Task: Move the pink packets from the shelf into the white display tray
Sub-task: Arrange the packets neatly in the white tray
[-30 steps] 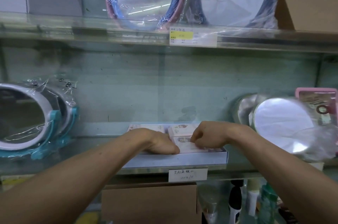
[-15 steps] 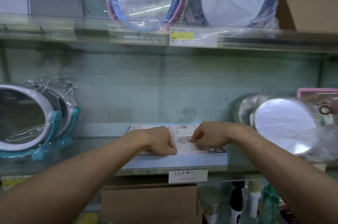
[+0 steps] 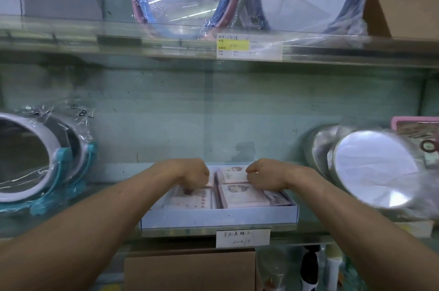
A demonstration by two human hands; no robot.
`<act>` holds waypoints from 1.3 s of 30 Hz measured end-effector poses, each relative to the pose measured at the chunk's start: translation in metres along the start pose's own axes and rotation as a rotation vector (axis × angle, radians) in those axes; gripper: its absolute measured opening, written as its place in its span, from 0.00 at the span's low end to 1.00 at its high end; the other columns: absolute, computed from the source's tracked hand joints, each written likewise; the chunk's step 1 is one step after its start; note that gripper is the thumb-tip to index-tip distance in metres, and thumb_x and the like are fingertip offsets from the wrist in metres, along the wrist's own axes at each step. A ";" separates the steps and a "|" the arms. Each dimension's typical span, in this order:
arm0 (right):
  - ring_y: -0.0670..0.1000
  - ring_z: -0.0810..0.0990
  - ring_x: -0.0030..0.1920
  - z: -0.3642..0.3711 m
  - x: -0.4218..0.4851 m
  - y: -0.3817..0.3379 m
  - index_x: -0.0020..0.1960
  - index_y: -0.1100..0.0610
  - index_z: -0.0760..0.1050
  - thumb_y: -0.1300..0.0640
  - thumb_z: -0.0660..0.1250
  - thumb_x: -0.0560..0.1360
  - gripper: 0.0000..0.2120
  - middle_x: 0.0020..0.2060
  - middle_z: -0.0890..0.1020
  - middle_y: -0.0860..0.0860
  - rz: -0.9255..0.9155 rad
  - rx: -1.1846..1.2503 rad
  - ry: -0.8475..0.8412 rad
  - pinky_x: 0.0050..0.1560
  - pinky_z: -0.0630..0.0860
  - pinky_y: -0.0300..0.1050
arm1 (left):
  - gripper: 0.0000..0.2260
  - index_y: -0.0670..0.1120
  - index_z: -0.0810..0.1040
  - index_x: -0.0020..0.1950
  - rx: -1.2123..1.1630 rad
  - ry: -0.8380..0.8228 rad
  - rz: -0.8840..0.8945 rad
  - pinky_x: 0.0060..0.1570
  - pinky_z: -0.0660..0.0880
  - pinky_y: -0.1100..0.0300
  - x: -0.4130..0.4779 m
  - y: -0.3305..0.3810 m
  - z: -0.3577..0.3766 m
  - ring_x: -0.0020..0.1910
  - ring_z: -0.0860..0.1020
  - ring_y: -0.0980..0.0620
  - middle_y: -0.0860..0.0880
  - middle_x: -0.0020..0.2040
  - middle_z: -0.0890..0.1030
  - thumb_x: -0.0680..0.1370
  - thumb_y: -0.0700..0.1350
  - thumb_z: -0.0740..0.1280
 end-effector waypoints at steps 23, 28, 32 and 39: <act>0.52 0.67 0.70 0.012 0.000 -0.019 0.73 0.51 0.65 0.46 0.54 0.81 0.22 0.72 0.66 0.48 -0.090 -0.073 -0.081 0.70 0.62 0.49 | 0.28 0.54 0.57 0.77 -0.113 -0.173 -0.099 0.69 0.65 0.51 -0.020 -0.022 0.006 0.73 0.62 0.46 0.52 0.77 0.57 0.79 0.59 0.60; 0.50 0.63 0.72 0.001 -0.014 -0.019 0.73 0.47 0.64 0.45 0.59 0.79 0.24 0.74 0.62 0.45 -0.117 -0.033 -0.029 0.72 0.60 0.47 | 0.25 0.51 0.65 0.74 -0.107 0.014 -0.013 0.68 0.63 0.56 -0.039 -0.020 -0.010 0.70 0.67 0.49 0.51 0.74 0.65 0.79 0.55 0.63; 0.46 0.73 0.59 -0.003 -0.035 -0.021 0.66 0.46 0.73 0.47 0.64 0.76 0.19 0.65 0.73 0.46 -0.184 -0.053 -0.044 0.62 0.68 0.41 | 0.20 0.53 0.73 0.68 -0.079 -0.109 0.017 0.60 0.70 0.60 -0.057 -0.020 -0.007 0.57 0.72 0.53 0.53 0.60 0.72 0.77 0.55 0.66; 0.45 0.74 0.51 -0.002 -0.040 -0.023 0.63 0.46 0.76 0.48 0.67 0.74 0.17 0.50 0.75 0.43 -0.128 0.002 -0.052 0.58 0.70 0.39 | 0.21 0.53 0.73 0.68 -0.105 -0.088 0.005 0.58 0.67 0.61 -0.052 -0.013 0.000 0.55 0.69 0.54 0.52 0.61 0.72 0.77 0.56 0.66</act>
Point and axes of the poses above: each hand's wrist, its own x-axis towards the middle knuckle, its own z-axis out of the palm, y = z × x, the point moved 5 cm from there along x, towards the middle knuckle
